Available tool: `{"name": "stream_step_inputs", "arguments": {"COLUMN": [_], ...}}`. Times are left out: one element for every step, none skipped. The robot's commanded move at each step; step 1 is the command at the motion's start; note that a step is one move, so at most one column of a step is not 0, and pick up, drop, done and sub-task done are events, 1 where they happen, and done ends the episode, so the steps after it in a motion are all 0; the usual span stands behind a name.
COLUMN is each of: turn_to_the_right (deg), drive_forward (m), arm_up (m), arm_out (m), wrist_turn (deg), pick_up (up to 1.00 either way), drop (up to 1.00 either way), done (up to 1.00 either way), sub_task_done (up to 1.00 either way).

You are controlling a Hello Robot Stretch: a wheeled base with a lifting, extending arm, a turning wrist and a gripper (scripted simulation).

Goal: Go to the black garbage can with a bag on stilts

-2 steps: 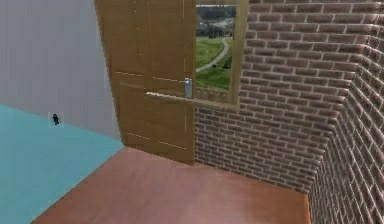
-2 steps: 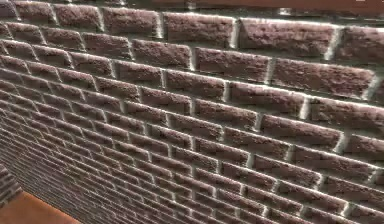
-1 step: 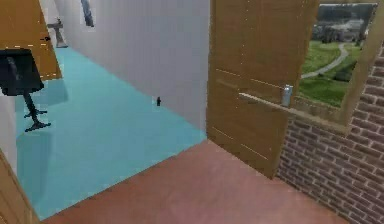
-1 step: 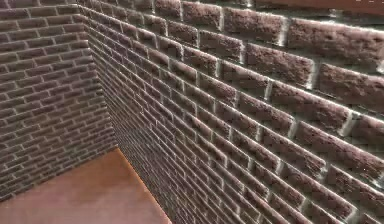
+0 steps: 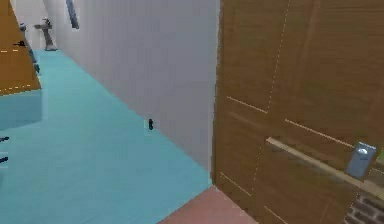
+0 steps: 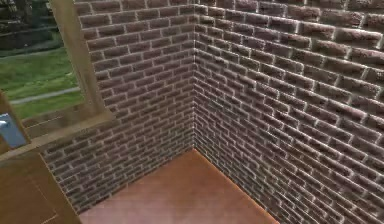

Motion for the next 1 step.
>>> {"name": "stream_step_inputs", "arguments": {"turn_to_the_right": [-45.0], "drive_forward": [0.0], "arm_up": [0.0], "arm_out": [0.0], "wrist_turn": [0.0], "pick_up": [0.0], "drop": [0.0], "done": [0.0], "sub_task_done": [0.0]}}
